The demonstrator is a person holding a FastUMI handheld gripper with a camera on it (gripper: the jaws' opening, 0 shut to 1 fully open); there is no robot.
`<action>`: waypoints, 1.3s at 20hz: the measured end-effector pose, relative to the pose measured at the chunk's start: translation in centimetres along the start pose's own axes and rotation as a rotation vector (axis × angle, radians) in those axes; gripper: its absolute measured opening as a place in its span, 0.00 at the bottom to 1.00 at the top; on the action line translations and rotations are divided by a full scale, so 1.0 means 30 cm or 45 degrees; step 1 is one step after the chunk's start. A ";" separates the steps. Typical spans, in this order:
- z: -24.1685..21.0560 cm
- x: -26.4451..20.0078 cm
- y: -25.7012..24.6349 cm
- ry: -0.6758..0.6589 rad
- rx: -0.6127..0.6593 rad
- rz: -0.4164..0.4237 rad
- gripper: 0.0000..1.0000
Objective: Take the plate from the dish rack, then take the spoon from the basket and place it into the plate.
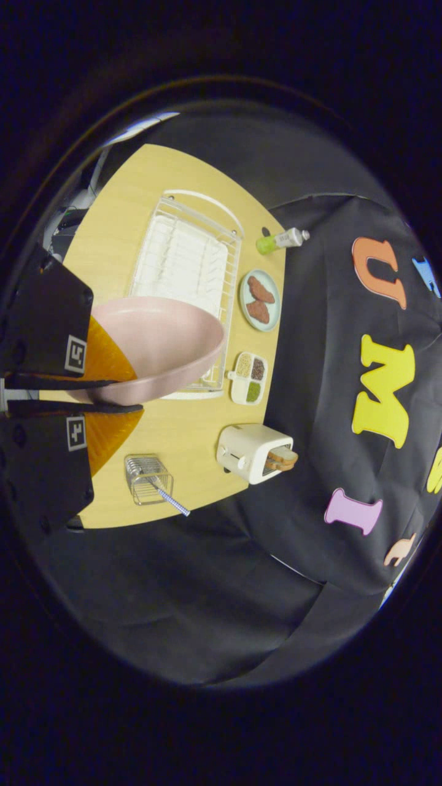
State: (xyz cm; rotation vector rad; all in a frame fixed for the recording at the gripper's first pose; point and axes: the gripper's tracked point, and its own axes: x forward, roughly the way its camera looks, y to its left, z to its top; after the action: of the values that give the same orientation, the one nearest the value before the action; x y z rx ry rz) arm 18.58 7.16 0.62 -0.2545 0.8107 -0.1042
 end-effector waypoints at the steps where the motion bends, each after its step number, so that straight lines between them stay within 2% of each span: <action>1: -0.036 -0.007 0.004 -0.022 0.000 0.037 0.12; 4: -0.152 -0.020 0.017 -0.086 -0.001 0.173 0.12; 8: -0.317 0.030 0.000 -0.089 0.092 0.321 0.12; 14: -0.514 0.189 0.020 -0.028 0.113 0.411 0.12; 17: -0.586 0.265 0.009 0.002 0.109 0.394 0.12; 20: -0.615 0.327 0.010 0.026 0.223 0.483 0.12; 26: -0.667 0.393 0.003 0.109 0.345 0.587 0.14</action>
State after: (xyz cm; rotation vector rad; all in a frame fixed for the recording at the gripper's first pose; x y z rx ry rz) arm 12.12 1.34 -20.90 0.1965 0.9113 0.2089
